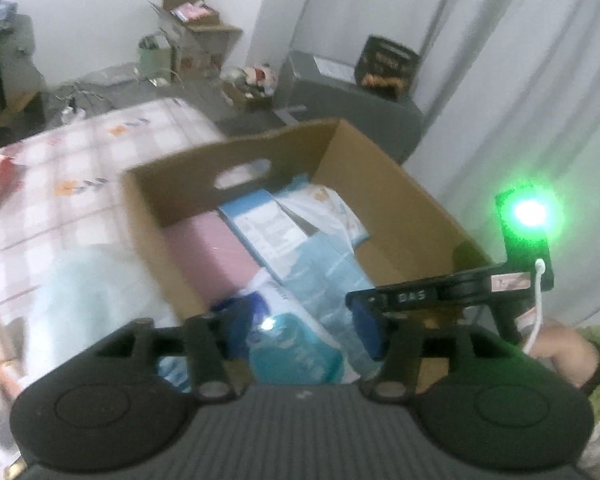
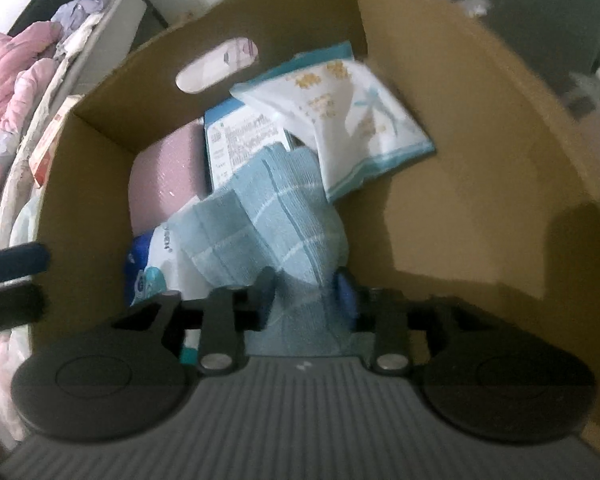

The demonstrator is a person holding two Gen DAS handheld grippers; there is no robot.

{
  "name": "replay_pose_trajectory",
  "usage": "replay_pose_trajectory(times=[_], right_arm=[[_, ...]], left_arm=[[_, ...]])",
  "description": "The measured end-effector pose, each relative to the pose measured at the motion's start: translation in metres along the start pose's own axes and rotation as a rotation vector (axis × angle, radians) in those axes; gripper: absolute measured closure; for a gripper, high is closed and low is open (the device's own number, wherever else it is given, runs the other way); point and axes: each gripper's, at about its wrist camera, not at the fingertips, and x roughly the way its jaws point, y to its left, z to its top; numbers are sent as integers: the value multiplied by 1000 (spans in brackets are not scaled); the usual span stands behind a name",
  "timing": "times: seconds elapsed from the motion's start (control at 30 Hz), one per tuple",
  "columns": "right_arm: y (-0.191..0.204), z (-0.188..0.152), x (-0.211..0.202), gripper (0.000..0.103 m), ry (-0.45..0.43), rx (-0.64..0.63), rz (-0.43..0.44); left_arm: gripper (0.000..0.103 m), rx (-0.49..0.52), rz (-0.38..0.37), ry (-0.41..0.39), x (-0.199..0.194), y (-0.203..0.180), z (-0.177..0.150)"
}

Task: Organize soft objects
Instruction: 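Lower the towel into the cardboard box and open the right gripper, then move the right gripper back to the pink plush toy on the bed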

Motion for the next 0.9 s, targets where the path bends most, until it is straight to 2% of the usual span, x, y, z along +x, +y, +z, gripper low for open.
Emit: replay_pose_trajectory(times=[0.07, 0.23, 0.37, 0.53, 0.7, 0.9], right_arm=[[2, -2, -10, 51, -24, 8, 10], [12, -16, -51, 50, -105, 23, 53], [29, -38, -94, 47, -196, 34, 157], [64, -77, -127, 37, -268, 25, 340], [111, -105, -122, 36, -225, -16, 466], [177, -125, -97, 36, -132, -104, 545]], left_arm=[[37, -15, 7, -35, -24, 8, -6], [27, -73, 45, -118, -88, 36, -32], [18, -129, 110, -172, -142, 64, -68], [14, -222, 256, -245, -206, 104, -129], [14, -291, 390, -266, -242, 132, -182], [14, -362, 412, -275, -249, 146, -227]])
